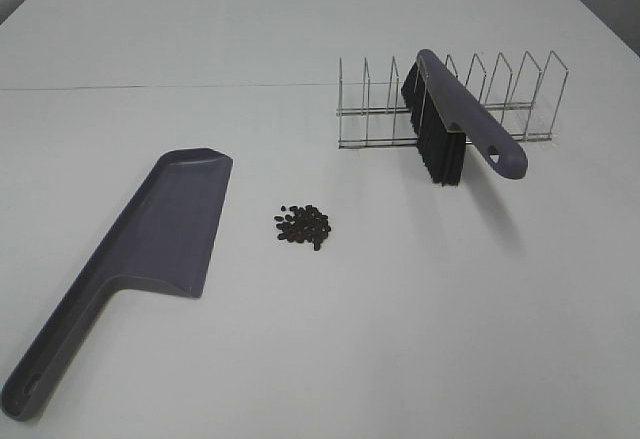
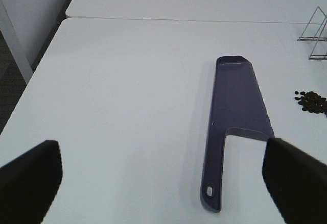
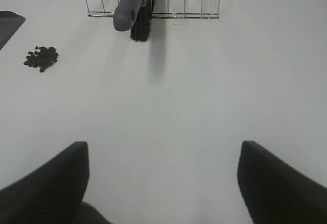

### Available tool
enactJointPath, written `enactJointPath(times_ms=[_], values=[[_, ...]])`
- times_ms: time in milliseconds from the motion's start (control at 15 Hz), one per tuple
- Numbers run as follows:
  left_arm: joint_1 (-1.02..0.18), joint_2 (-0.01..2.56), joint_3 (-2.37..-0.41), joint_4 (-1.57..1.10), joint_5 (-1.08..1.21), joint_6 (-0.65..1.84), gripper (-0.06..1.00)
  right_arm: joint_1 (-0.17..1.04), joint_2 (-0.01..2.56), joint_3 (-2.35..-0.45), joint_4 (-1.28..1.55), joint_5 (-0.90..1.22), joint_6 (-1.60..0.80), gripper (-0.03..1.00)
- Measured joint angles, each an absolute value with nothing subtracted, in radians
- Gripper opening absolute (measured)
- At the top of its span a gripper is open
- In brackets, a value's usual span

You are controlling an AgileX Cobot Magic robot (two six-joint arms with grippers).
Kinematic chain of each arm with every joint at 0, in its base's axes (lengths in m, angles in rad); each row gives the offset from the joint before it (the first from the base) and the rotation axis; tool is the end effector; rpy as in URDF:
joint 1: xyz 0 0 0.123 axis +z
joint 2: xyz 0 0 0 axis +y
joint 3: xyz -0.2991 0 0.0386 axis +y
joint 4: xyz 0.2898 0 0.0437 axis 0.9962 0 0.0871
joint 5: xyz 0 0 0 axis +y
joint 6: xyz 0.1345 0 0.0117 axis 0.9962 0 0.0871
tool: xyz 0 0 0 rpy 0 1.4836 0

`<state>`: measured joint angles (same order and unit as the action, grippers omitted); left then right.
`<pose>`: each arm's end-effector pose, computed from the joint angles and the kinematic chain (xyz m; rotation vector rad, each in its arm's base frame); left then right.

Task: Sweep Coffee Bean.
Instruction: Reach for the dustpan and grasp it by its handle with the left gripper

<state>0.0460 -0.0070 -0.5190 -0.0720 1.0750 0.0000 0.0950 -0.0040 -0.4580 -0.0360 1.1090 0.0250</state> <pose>0.0503 -0.0062 0.2828 -0.0417 2.0306 -0.0569 0.0552 0.0009 0.2570 -0.0726 2.1289 0.0270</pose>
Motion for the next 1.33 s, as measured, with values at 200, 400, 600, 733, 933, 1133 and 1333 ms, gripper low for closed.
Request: enactJointPath(times_ms=[200, 400, 600, 733, 933, 1133, 1333], values=[[0.046, -0.007, -0.519, -0.072, 1.075, 0.0, 0.99, 0.095, -0.004, -0.458, -0.036, 1.109, 0.025, 0.71], [0.046, -0.007, -0.519, -0.072, 1.075, 0.0, 0.99, 0.095, -0.004, -0.458, -0.036, 1.109, 0.025, 0.71], [0.046, -0.007, -0.519, -0.072, 1.075, 0.0, 0.98, 0.095, -0.004, -0.458, -0.036, 1.109, 0.025, 0.71], [0.046, -0.007, -0.519, -0.072, 1.075, 0.0, 0.98, 0.095, -0.004, -0.458, -0.036, 1.109, 0.025, 0.71], [0.046, -0.007, -0.519, -0.072, 1.075, 0.0, 0.98, 0.095, -0.004, -0.458, -0.036, 1.109, 0.025, 0.71], [0.046, -0.007, -0.519, -0.072, 1.075, 0.0, 0.98, 0.095, -0.004, -0.458, -0.036, 1.109, 0.025, 0.71], [0.046, -0.007, -0.519, -0.072, 1.075, 0.0, 0.97, 0.095, -0.004, -0.458, -0.036, 1.109, 0.025, 0.71]])
